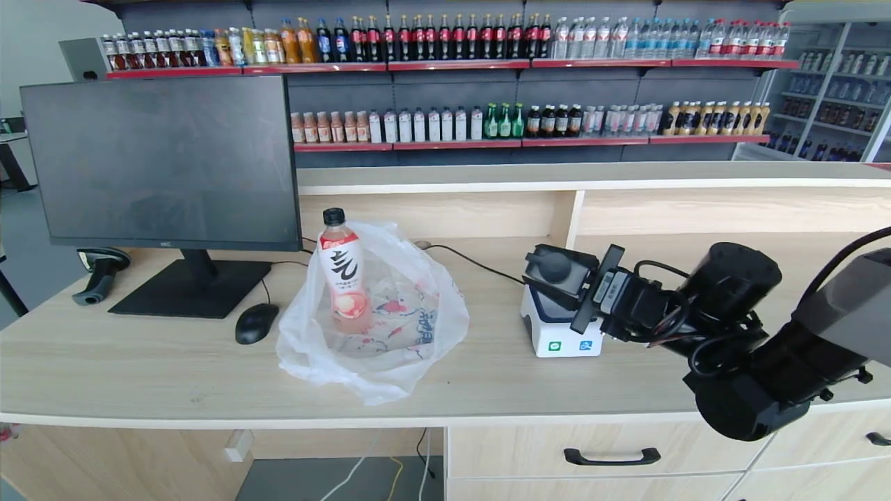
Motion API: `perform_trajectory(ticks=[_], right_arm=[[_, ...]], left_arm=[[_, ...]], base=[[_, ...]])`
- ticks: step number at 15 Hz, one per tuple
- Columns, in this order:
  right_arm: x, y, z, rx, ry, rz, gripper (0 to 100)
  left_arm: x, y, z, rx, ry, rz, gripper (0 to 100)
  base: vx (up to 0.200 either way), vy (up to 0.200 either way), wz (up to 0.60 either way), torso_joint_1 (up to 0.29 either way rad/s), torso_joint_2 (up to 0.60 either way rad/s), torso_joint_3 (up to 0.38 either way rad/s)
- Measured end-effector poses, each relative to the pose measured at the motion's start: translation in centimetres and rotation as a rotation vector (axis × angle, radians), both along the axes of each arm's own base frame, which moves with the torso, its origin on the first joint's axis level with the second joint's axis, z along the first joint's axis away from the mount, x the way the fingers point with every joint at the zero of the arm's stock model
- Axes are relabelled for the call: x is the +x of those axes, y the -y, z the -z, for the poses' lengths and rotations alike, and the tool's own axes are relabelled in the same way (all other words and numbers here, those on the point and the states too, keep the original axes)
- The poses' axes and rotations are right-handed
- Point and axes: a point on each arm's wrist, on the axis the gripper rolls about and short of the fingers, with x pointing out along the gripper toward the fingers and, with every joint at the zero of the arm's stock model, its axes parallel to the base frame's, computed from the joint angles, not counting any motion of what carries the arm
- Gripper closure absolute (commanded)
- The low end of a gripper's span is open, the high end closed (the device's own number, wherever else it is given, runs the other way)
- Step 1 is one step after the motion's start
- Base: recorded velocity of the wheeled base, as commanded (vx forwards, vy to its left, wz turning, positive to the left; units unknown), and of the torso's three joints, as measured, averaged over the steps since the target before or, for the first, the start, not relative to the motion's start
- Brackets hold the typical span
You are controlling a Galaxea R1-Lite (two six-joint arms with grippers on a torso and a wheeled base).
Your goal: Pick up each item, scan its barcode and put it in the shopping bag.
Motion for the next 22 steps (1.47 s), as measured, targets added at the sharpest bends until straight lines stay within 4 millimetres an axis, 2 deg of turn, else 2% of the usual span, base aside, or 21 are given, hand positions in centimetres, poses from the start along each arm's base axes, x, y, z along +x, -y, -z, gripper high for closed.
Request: perform_trajectory(ticks=[3, 5, 13, 22], right_arm=[[1.6, 0.2, 0.6, -0.004, 0.013, -0.013, 100], [2.0, 0.6, 1.2, -0.009, -0.002, 0.002, 100], [2.2, 1.9, 2.6, -0.031, -0.042, 0.036, 100], [2.0, 2.4, 3.0, -0.045, -0.049, 0.052, 100]], left_arm=[[0.0, 0.0, 0.0, 0.0, -0.001, 0.0, 0], [0.0, 0.0, 0.0, 0.0, -0.001, 0.0, 0], [0.0, 0.0, 0.0, 0.0, -0.001, 0.0, 0], [0.0, 0.0, 0.0, 0.0, -0.001, 0.0, 0]], base=[[0.0, 0.0, 0.0, 0.0, 0.0, 0.0], [0.0, 0.0, 0.0, 0.0, 0.0, 0.0], [0.0, 0.0, 0.0, 0.0, 0.0, 0.0], [0.0, 0.0, 0.0, 0.0, 0.0, 0.0]])
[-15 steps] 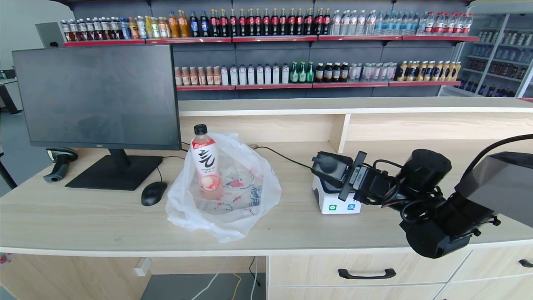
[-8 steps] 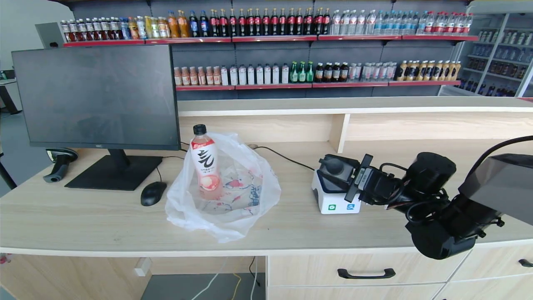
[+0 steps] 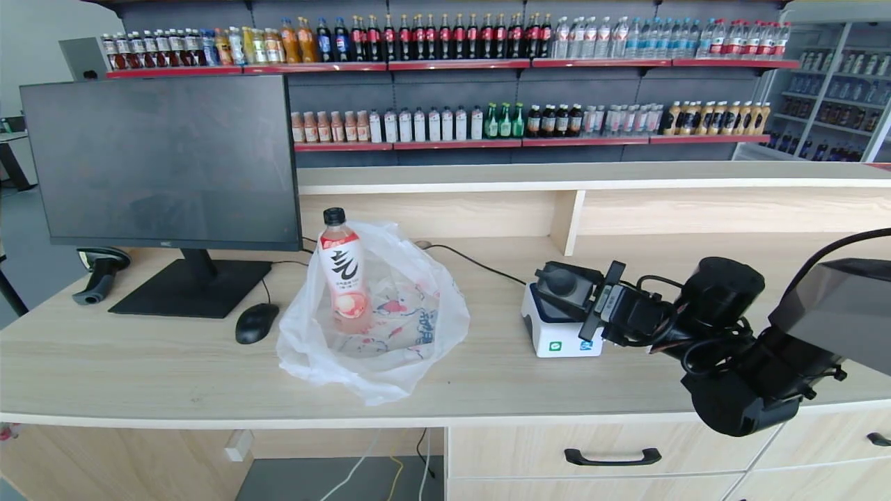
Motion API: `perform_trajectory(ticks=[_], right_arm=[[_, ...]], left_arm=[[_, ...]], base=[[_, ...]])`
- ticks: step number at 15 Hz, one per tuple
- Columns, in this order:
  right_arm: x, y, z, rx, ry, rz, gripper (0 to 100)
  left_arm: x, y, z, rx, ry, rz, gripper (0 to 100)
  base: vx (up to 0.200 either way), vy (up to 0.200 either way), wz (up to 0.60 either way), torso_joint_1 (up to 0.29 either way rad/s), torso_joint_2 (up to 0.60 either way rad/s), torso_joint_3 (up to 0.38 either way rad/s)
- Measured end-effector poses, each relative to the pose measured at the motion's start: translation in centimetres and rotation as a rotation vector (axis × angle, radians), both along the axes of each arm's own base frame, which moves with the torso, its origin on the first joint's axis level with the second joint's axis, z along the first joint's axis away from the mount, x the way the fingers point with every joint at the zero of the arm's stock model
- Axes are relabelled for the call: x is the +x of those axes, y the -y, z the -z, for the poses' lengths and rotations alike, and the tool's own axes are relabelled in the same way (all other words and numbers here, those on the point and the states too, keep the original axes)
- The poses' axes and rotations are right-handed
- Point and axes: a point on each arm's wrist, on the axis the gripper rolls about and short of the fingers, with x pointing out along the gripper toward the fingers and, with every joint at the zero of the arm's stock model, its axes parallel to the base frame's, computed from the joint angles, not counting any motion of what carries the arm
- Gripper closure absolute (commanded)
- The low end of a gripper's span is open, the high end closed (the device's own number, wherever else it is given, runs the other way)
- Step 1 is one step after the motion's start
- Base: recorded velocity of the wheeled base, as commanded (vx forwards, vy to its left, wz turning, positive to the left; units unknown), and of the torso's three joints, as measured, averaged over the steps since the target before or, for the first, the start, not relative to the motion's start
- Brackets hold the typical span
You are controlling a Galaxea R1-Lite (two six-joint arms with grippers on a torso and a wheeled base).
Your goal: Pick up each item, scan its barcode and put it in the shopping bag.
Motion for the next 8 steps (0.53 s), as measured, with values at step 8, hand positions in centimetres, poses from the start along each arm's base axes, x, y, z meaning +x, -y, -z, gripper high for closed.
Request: perform_trajectory(ticks=[8], right_arm=[[-0.35, 0.19, -0.04, -0.005, -0.002, 0.004, 100]], left_arm=[[0.0, 0.0, 0.0, 0.0, 0.0, 0.0, 0]], base=[[0.0, 0.0, 0.0, 0.0, 0.0, 0.0]])
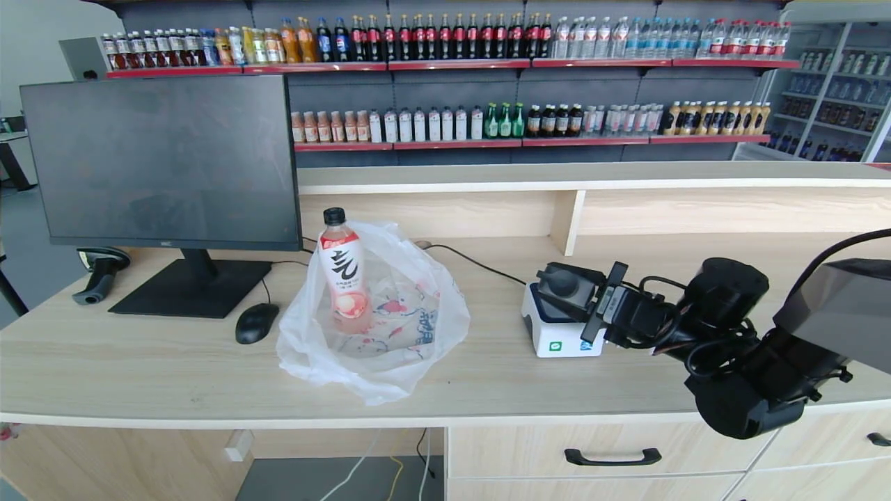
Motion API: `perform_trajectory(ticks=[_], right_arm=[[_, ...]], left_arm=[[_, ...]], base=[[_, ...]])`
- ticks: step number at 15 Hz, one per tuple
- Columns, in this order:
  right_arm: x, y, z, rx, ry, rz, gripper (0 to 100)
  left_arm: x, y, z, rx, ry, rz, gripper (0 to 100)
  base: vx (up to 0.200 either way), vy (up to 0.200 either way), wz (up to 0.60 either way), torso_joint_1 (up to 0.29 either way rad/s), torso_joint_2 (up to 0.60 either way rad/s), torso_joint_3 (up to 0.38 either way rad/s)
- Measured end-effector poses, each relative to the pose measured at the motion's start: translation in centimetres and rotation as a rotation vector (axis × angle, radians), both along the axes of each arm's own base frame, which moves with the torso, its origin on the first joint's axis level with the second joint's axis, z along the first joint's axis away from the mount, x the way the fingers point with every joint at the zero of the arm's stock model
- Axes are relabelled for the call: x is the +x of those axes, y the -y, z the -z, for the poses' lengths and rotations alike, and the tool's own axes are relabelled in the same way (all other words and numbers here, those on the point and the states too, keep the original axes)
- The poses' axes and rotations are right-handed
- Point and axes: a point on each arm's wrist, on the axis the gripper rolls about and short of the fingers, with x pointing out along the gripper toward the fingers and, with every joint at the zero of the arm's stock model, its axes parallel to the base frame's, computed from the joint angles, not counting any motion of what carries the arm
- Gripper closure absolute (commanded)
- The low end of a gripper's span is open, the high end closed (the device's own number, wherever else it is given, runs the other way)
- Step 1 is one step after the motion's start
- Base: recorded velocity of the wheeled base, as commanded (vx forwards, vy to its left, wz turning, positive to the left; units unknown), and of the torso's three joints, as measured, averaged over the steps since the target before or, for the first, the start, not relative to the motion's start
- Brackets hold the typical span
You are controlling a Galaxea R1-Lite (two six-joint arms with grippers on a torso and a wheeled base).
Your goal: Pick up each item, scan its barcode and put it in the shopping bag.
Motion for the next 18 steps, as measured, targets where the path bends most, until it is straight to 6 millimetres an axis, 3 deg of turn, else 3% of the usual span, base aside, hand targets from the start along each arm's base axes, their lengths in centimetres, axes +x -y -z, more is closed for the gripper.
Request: perform_trajectory(ticks=[5, 9, 12, 18], right_arm=[[-0.4, 0.0, -1.0, 0.046, -0.028, -0.007, 100], [-1.5, 0.1, -4.5, 0.118, 0.007, -0.014, 100], [-4.0, 0.7, -6.3, 0.206, -0.044, 0.059, 100], [-10.1, 2.0, -7.2, 0.418, -0.224, 0.233, 100]], left_arm=[[0.0, 0.0, 0.0, 0.0, 0.0, 0.0, 0], [0.0, 0.0, 0.0, 0.0, 0.0, 0.0, 0], [0.0, 0.0, 0.0, 0.0, 0.0, 0.0, 0], [0.0, 0.0, 0.0, 0.0, 0.0, 0.0, 0]], base=[[0.0, 0.0, 0.0, 0.0, 0.0, 0.0], [0.0, 0.0, 0.0, 0.0, 0.0, 0.0], [0.0, 0.0, 0.0, 0.0, 0.0, 0.0], [0.0, 0.0, 0.0, 0.0, 0.0, 0.0]])
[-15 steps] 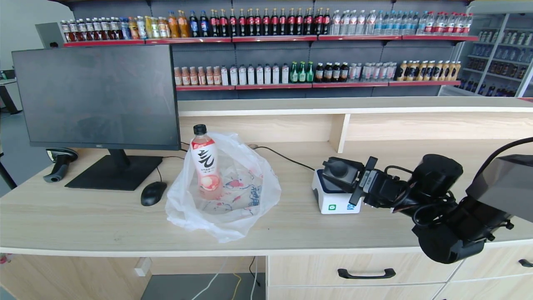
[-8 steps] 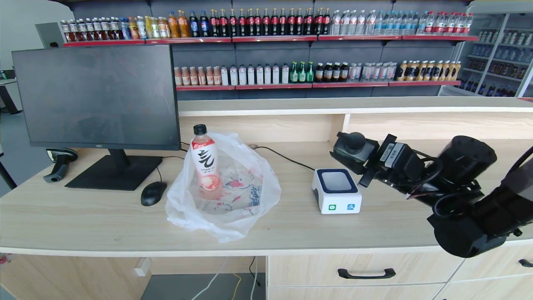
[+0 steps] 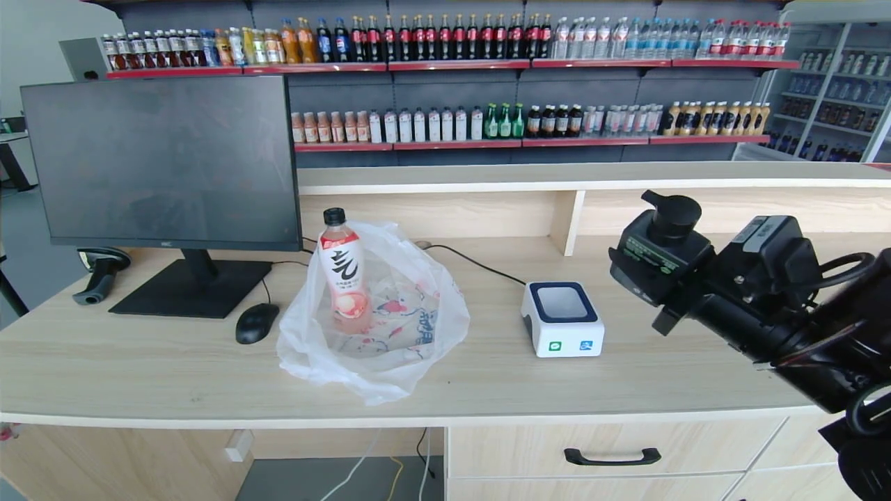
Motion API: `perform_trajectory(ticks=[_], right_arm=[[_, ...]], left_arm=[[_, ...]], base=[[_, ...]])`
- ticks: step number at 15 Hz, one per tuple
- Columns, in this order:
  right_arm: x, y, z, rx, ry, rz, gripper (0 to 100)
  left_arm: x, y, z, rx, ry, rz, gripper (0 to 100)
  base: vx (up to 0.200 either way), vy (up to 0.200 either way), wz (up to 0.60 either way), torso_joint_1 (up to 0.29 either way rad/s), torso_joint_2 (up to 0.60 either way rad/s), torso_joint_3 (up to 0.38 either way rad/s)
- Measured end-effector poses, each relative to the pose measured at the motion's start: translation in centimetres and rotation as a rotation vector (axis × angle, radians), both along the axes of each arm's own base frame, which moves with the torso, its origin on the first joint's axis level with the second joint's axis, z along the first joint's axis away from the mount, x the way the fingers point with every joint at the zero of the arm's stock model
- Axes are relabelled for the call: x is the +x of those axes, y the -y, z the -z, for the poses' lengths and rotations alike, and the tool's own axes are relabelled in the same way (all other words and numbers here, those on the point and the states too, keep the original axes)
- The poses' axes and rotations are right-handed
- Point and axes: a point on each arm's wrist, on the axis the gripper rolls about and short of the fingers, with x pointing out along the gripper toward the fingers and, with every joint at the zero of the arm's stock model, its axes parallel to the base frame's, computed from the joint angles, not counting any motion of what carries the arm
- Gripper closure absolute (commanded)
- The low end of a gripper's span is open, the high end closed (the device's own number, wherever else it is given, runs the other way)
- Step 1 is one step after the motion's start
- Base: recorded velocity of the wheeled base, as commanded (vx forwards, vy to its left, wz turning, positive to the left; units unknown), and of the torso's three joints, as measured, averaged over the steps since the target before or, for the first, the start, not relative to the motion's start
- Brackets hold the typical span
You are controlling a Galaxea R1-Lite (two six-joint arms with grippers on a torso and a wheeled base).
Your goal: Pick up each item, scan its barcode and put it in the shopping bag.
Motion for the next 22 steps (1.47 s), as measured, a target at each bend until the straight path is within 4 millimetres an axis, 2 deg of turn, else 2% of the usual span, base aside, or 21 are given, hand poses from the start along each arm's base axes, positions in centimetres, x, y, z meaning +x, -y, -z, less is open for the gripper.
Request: perform_trajectory(ticks=[3, 7, 9, 13, 17, 22], right_arm=[[-0.9, 0.4, -0.3, 0.136, -0.07, 0.058, 100], [-1.2, 0.8, 0.6, 0.273, -0.174, 0.167, 100], [-1.1, 0.7, 1.0, 0.279, -0.192, 0.172, 100], [-0.8, 0.7, 1.4, 0.284, -0.211, 0.173, 100], [-0.7, -0.3, 1.6, 0.284, -0.228, 0.14, 100], [-0.5, -0.7, 1.7, 0.294, -0.239, 0.123, 100]], left_arm=[[0.0, 0.0, 0.0, -0.001, 0.0, 0.0, 0], [0.0, 0.0, 0.0, -0.002, 0.0, 0.0, 0], [0.0, 0.0, 0.0, -0.001, 0.0, 0.0, 0], [0.0, 0.0, 0.0, -0.002, 0.0, 0.0, 0], [0.0, 0.0, 0.0, -0.003, 0.0, 0.0, 0], [0.0, 0.0, 0.0, -0.003, 0.0, 0.001, 0]], base=[[0.0, 0.0, 0.0, 0.0, 0.0, 0.0], [0.0, 0.0, 0.0, 0.0, 0.0, 0.0], [0.0, 0.0, 0.0, 0.0, 0.0, 0.0], [0.0, 0.2, 0.0, 0.002, 0.0, -0.001], [0.0, 0.2, 0.0, -0.001, 0.0, 0.004], [0.0, 0.0, 0.0, 0.0, 0.0, 0.0]])
